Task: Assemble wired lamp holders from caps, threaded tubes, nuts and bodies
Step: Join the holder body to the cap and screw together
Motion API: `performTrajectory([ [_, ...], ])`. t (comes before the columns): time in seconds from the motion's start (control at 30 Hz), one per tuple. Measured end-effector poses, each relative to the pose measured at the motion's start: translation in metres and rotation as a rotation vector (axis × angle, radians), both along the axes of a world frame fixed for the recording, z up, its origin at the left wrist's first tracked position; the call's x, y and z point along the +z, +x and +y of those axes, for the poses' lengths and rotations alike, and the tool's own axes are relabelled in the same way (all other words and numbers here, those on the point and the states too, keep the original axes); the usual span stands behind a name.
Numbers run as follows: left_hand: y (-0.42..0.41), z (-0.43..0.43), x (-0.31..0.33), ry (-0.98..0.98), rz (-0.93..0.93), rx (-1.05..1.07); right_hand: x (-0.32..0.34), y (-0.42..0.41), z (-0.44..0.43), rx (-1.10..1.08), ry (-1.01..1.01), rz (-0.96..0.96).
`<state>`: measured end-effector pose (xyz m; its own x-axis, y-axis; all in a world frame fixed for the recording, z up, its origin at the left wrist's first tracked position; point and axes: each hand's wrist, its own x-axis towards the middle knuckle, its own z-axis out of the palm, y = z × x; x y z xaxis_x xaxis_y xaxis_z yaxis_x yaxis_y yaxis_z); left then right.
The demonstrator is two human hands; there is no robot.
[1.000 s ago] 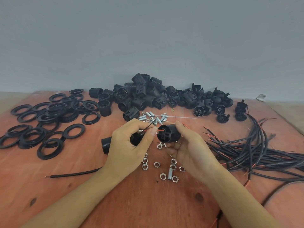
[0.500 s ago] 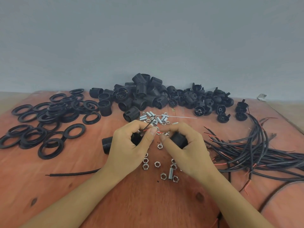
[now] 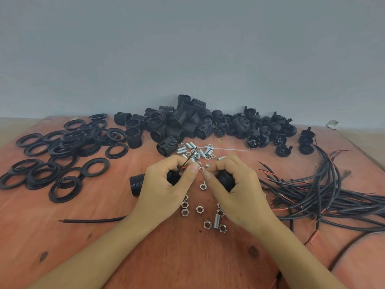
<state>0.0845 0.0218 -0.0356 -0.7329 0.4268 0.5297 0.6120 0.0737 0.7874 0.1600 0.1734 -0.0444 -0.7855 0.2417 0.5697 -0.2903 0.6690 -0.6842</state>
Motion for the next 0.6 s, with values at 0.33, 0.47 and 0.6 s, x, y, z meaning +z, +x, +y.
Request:
performTrajectory([
  [0.33,-0.001,0.001,-0.003,0.02,0.038,-0.014,0.0,0.001,-0.004,-0.075,0.034,0.009],
  [0.47,0.001,0.002,-0.005,0.05,0.088,0.035,0.002,0.002,-0.014,-0.124,-0.001,-0.008],
  [0.6,0.001,0.002,-0.003,0.08,0.09,0.062,0.013,0.001,-0.018,-0.032,-0.593,-0.113],
])
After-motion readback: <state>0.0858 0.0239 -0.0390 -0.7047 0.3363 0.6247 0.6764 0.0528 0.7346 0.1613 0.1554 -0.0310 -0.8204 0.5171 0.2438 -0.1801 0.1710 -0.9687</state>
